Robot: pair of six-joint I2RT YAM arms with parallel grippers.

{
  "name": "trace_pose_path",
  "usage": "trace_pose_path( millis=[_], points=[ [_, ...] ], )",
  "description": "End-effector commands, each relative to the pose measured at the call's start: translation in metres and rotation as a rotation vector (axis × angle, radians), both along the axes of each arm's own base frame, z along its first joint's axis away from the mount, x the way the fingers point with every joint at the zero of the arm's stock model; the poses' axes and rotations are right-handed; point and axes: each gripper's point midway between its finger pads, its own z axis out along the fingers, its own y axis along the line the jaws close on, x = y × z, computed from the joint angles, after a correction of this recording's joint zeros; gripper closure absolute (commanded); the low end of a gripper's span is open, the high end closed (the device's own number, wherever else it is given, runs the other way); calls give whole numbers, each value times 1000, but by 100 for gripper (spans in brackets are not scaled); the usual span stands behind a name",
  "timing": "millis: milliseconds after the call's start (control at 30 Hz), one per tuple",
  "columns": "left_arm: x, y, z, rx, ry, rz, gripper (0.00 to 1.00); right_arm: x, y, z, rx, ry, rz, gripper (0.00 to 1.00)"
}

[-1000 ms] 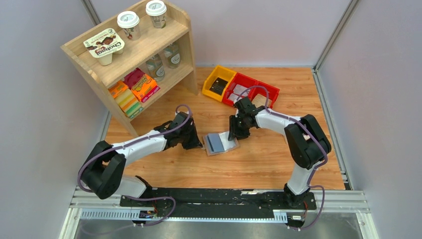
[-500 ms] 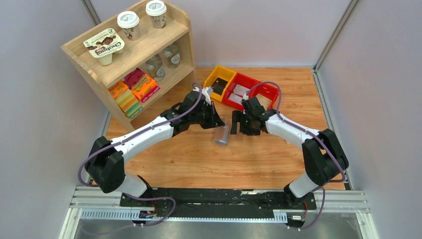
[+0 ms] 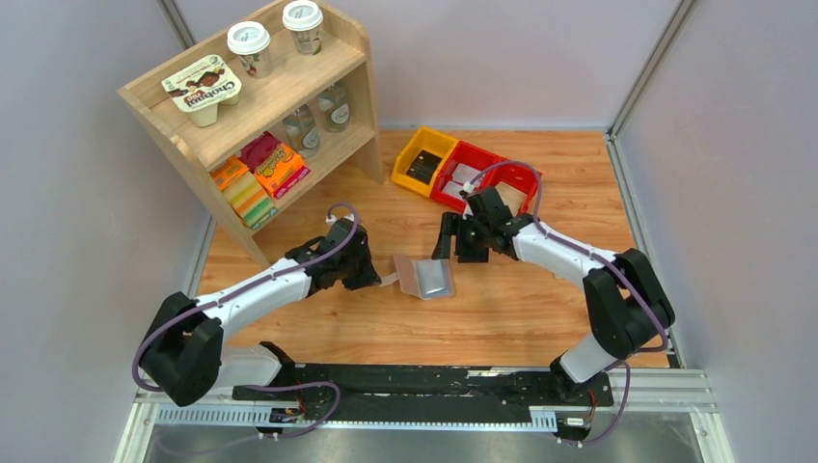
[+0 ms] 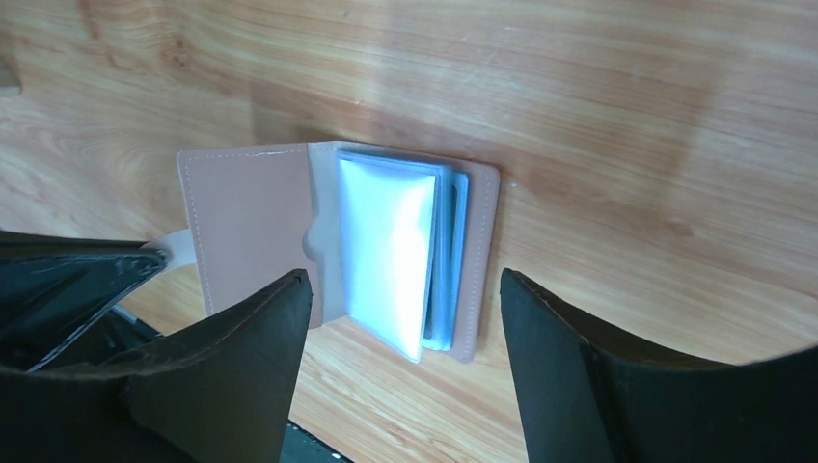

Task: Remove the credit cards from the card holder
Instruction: Open the card holder at the center of the board.

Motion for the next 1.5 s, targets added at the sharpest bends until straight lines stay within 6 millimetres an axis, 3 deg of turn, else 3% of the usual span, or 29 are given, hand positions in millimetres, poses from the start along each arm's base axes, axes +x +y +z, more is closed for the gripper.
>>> trace_pose_path(
  millis=[0, 233, 667, 900, 933, 1033, 1100, 1200, 1467],
  points=[
    [-8, 28, -22, 130, 21, 30, 100, -5, 25, 2, 113, 28, 43, 26],
    [-20, 47, -40, 234, 73, 14, 100, -15, 40, -1, 131, 65, 92, 29],
    [-23, 41, -48, 227, 106, -24, 100, -34, 77, 3, 185, 89, 226, 33],
    [-21, 39, -42, 206, 79, -26, 100, -50, 111, 27, 286, 72, 350, 41],
    [-21, 38, -41, 201, 71, -32, 99, -53, 116, 31, 303, 67, 367, 43],
    [-17, 34, -31, 165, 29, -36, 78, -59, 128, 34, 340, 80, 413, 47],
    [-15, 33, -22, 145, -4, -30, 63, -60, 132, 28, 340, 103, 420, 48],
    [-11, 35, -10, 130, -41, -2, 51, -62, 133, 8, 322, 158, 417, 50],
    [-11, 45, 29, 58, -151, 86, 48, -64, 128, -36, 241, 250, 387, 57]
  ],
)
